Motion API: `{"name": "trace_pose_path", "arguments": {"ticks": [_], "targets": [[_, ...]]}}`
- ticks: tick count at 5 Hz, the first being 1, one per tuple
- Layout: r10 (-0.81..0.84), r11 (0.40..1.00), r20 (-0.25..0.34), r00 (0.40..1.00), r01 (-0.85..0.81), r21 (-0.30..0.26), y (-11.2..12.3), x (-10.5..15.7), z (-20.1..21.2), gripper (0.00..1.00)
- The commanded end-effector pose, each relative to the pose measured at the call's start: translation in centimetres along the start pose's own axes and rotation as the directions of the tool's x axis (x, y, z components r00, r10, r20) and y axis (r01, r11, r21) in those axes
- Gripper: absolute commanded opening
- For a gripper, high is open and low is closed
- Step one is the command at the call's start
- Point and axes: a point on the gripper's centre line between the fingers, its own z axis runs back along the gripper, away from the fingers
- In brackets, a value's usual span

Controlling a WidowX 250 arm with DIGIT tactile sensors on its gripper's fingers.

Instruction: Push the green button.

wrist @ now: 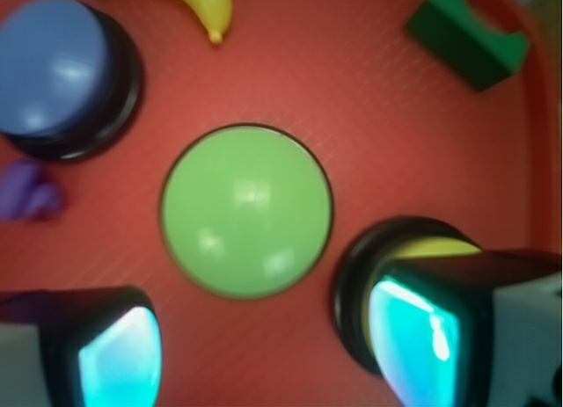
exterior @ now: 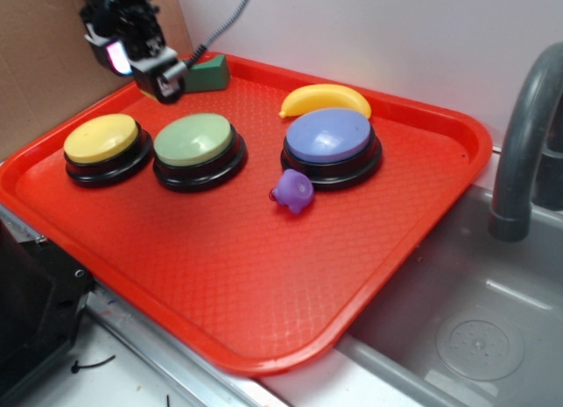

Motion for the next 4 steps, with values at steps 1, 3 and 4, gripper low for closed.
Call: {"name": "trace_pose_path", "arguments": {"ticks": [1,3,4], "targets": [[-0.048,0.999,0.056,0.997,0.047,0.025,-1.4,2.0,-3.6,1.0],[-0.044,0.995,0.005,0.999,0.043,0.094,-1.4,2.0,-3.6,1.0],[-0.02,0.995,0.006,1.0,0.02,0.097,-1.2,1.9,-1.5,1.0]]}}
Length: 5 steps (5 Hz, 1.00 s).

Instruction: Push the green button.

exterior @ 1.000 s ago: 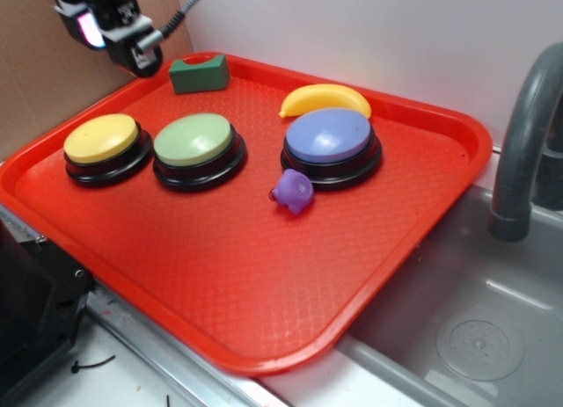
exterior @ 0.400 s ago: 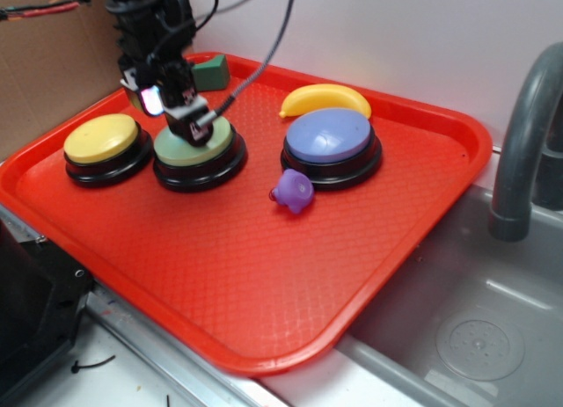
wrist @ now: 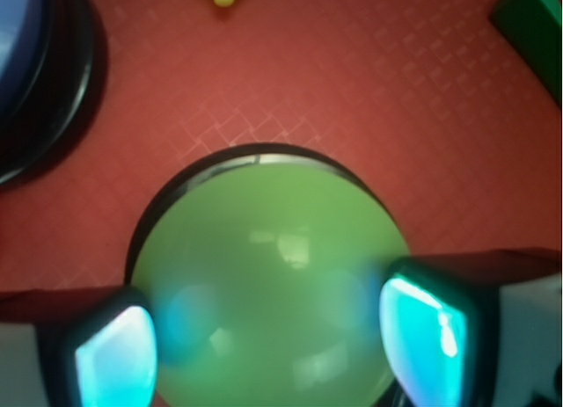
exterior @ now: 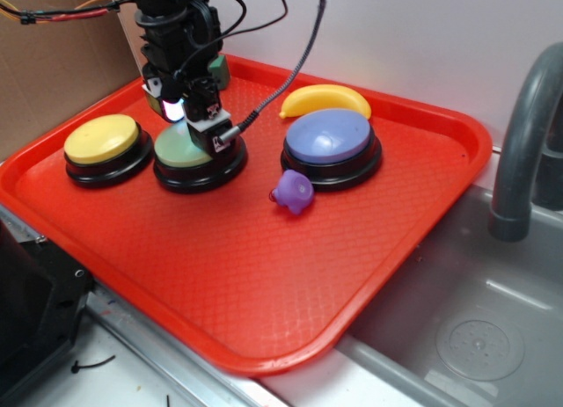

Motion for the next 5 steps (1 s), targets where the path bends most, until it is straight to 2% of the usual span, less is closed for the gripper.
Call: {"name": "trace_pose_path", "arguments": {"ticks": [1,2,4,5], "targets": [[0.024,1.0,0.068,0.997,-0.024,0.001,0.9,0.3,4.7,1.0],[0.048,0.999,0.065,0.997,-0.047,-0.014,1.3,0.0,6.0,1.0],[0.055,0.998,0.078,0.995,-0.056,0.008,1.2,-0.1,8.5,1.0],[0.053,0.999,0.069,0.996,-0.053,0.0,1.2,0.0,9.1,1.0]]}}
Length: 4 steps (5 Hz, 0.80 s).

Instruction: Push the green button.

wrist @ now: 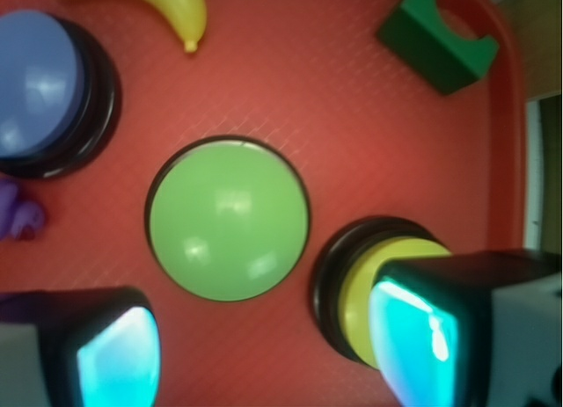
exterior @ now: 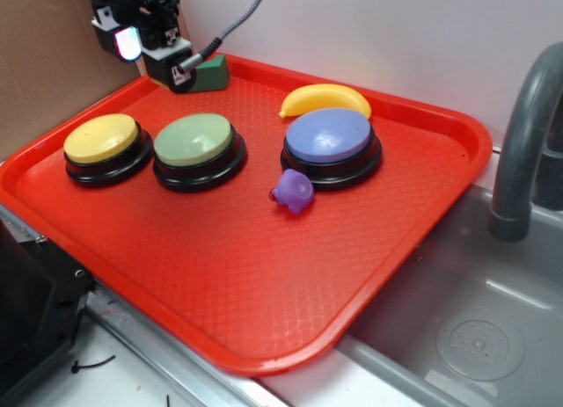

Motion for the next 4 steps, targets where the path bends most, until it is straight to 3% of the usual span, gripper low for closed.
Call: {"name": "trace_pose_path", "arguments": {"ticks": [1,4], "targets": [[-0.001,1.0,0.043,0.999,0.001,0.012,-0.2,1.0,2.5,1.0],[0.0,1.0,0.055,0.999,-0.001,0.025,-0.3,0.7,4.1,1.0]]}}
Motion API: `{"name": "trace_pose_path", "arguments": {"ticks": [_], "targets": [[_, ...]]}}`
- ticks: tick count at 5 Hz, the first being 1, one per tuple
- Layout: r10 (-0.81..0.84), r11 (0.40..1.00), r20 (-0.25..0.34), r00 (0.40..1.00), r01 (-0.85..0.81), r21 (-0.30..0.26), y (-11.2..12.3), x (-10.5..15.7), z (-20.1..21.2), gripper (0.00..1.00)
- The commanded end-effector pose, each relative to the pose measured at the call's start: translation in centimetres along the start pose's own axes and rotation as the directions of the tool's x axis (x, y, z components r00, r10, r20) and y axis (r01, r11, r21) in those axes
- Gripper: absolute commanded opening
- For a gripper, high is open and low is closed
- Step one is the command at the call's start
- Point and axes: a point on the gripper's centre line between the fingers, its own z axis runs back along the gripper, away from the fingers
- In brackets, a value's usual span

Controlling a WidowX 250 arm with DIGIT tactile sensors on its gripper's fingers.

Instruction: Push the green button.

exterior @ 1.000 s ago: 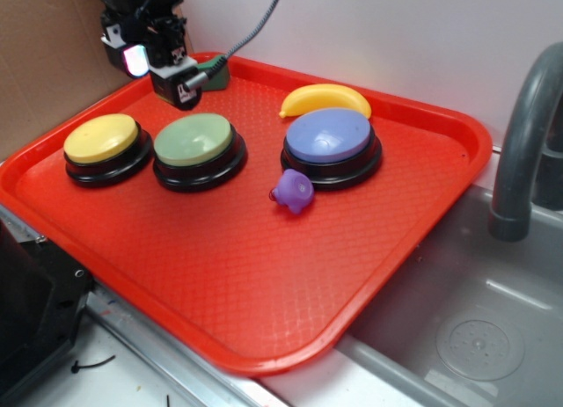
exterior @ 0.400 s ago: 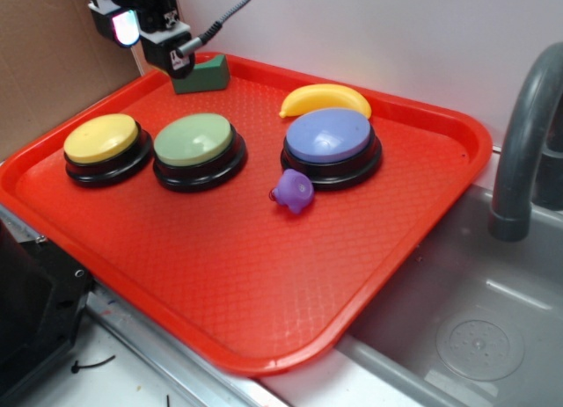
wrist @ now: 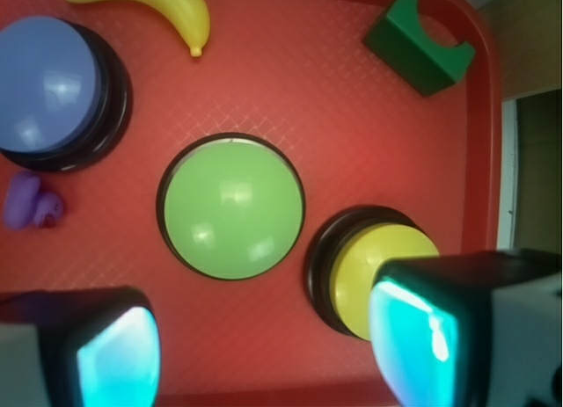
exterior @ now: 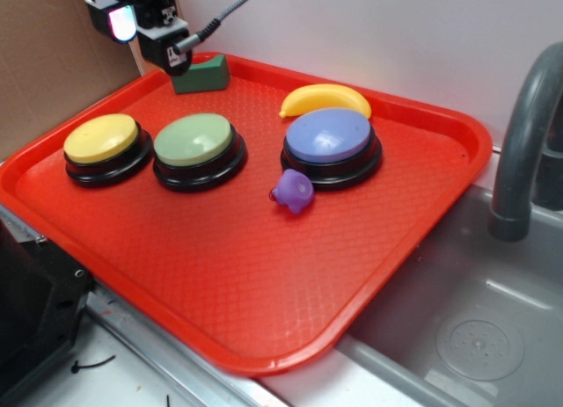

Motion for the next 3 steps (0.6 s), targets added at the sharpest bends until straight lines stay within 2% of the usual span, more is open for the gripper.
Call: {"name": "trace_pose_path", "arguments": {"ticks": [1,3], "targets": [[-0.008,1.0,0.08,0.997,0.008,0.009,-0.1,0.4,2.7,1.0],[0.061,0.998,0.105,0.993,-0.064,0.024,0.2,-0.8,3.9,1.0]]}}
